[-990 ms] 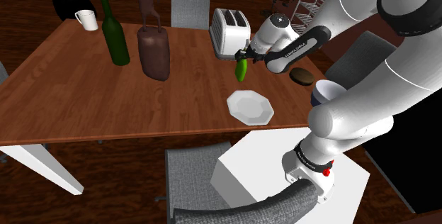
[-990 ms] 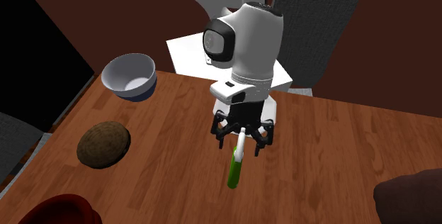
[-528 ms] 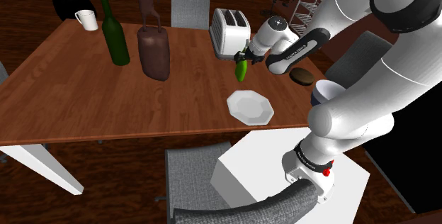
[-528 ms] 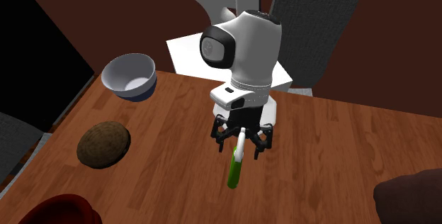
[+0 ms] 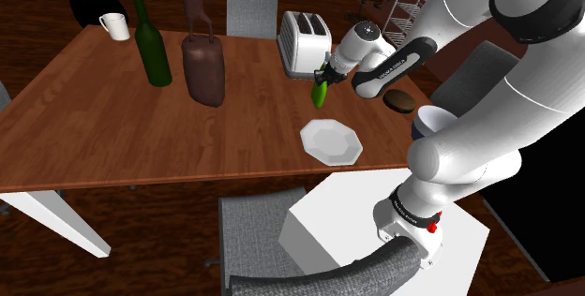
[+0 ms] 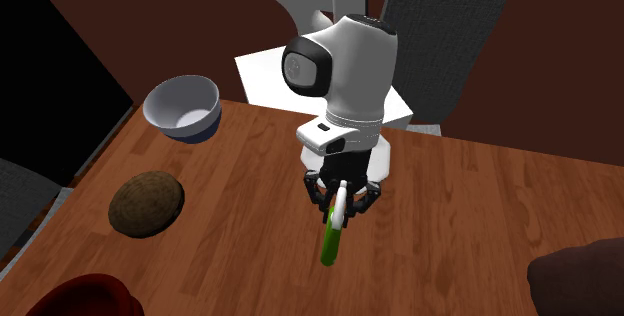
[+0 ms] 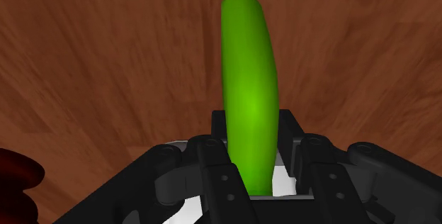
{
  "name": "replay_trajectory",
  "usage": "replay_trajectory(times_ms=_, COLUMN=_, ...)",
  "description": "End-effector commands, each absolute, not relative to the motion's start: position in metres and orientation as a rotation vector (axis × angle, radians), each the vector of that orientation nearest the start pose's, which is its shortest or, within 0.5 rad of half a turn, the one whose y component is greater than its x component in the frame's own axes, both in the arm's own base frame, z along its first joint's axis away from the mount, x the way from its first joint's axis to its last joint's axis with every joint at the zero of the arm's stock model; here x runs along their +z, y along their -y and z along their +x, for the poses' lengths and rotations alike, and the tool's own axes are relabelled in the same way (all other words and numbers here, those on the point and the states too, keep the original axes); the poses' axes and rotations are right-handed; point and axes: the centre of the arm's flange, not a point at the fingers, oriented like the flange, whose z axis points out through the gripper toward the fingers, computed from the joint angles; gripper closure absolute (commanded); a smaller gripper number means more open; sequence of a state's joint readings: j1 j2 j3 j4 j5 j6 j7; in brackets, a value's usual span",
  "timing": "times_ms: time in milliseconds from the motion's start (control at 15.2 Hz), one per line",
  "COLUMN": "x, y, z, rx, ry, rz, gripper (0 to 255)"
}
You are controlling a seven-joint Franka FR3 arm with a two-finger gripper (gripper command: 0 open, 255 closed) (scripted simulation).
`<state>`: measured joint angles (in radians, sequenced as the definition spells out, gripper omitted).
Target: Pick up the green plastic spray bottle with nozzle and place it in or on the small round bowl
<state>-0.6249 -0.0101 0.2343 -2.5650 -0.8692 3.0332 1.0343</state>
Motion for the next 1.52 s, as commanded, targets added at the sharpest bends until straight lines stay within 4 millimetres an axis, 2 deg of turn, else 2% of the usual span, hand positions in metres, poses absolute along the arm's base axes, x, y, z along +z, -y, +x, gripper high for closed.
replay_trajectory(times_ms=0, x=0.306, y=0.123, z=0.453, rx=-0.818, ry=-0.907, rz=-3.044, gripper=255)
replay_trajectory(times_ms=198, x=0.306, y=0.123, z=0.453, rx=-0.818, ry=-0.907, rz=-3.044, gripper=255)
replay_trajectory(times_ms=1452, x=0.406, y=0.123, z=0.453, rx=-0.818, ry=-0.907, rz=-3.044, gripper=255)
